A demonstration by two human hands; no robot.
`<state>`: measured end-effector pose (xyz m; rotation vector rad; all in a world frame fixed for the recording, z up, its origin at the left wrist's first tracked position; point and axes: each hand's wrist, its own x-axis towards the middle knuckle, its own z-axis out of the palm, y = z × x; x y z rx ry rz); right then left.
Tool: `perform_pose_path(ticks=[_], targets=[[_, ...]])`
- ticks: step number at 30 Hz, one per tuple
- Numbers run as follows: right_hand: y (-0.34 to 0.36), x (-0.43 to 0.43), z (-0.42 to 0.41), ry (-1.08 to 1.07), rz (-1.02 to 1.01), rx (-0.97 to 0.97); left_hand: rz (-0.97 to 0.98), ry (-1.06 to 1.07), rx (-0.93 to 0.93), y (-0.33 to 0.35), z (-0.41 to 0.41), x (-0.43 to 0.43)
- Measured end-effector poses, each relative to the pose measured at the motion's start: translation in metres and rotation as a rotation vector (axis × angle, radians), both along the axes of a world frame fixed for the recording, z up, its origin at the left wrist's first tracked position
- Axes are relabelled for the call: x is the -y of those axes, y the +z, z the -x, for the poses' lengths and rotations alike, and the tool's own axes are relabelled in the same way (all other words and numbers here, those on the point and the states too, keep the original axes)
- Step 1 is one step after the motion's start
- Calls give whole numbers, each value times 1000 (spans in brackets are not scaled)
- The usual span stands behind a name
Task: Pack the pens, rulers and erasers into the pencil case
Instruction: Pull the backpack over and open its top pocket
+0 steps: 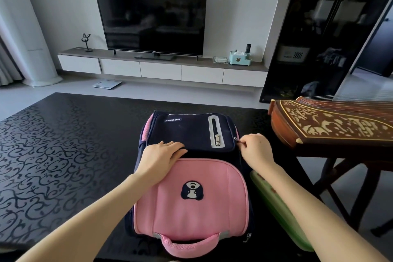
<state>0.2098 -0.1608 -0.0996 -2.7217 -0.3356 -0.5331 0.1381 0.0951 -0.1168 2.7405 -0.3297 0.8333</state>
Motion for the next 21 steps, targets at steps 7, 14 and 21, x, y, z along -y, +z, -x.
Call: perform_pose_path(ticks=[7, 14, 21], targets=[[21, -44, 87, 11, 174, 116, 90, 105, -9, -7, 12, 14], [-2, -69, 92, 189, -162, 156, 237, 19, 10, 9, 30, 14], [-32, -35, 76, 16, 35, 239, -122, 149, 29, 7, 40, 58]])
